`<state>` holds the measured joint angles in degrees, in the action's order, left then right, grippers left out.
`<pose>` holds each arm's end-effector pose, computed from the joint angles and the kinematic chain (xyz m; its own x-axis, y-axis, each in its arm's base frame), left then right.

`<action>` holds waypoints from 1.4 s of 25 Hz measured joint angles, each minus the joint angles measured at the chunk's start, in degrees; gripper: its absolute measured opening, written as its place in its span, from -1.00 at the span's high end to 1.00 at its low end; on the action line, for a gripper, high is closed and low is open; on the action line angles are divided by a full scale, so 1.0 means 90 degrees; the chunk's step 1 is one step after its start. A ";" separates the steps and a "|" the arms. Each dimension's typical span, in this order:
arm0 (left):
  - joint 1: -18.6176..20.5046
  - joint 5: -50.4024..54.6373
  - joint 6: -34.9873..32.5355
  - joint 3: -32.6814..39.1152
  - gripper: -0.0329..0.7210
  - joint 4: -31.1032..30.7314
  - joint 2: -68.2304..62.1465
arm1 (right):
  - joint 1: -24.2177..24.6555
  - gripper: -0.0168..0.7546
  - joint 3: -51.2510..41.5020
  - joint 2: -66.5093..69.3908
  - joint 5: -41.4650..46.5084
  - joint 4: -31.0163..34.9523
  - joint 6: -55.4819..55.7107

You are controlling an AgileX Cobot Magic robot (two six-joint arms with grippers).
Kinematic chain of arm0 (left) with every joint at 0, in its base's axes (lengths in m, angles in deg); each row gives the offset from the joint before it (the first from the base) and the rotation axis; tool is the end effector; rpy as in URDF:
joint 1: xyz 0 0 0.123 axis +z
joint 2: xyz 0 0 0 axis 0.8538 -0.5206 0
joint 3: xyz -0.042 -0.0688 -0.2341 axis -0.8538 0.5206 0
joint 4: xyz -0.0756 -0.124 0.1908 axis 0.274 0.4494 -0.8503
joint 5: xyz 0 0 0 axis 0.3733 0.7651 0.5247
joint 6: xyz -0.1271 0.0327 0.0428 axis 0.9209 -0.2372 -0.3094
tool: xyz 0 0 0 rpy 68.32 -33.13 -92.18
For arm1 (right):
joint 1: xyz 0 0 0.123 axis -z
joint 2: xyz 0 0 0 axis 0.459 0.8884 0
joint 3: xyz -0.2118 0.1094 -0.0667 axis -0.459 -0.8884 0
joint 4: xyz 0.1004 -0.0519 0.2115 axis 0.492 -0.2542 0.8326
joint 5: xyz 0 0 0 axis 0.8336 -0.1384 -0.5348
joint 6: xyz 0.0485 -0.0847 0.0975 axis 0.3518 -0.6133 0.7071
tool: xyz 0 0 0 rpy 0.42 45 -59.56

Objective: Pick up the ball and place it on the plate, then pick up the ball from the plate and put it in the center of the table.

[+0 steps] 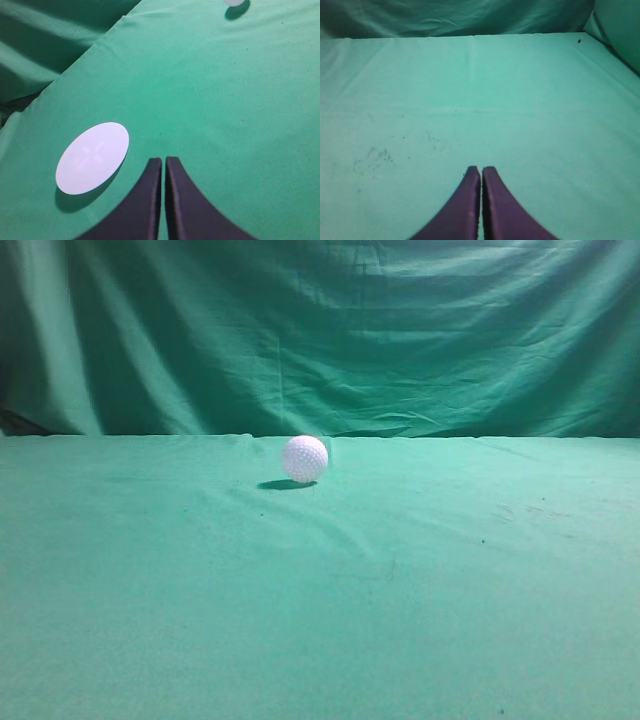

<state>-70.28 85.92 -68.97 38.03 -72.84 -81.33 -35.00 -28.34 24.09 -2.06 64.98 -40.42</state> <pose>0.1207 -0.0354 0.1596 -0.0771 0.6099 -0.7888 0.3895 0.7467 0.5393 0.1233 0.0078 0.1582 -0.2912 -0.0419 -0.9557 -0.0745 0.9970 -0.0211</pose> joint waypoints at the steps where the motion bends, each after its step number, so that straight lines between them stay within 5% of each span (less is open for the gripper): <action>1: 0.0000 0.0000 0.0000 0.0000 0.91 0.0000 0.0000 | 0.0015 0.96 0.0000 0.0000 0.0010 0.0000 0.0000; 13: 0.0000 0.0000 0.0000 0.0000 0.91 0.0000 0.0000 | 0.0015 0.96 0.0000 0.0000 0.0024 0.0796 -0.1219; 35: 0.0000 0.0000 -0.0003 0.0000 0.91 0.0000 0.0000 | 0.0015 0.96 0.0000 0.0000 0.0053 0.0847 -0.1296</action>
<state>-70.28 85.92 -69.00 38.03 -72.84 -81.33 -34.86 -28.34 24.09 -1.58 72.60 -52.09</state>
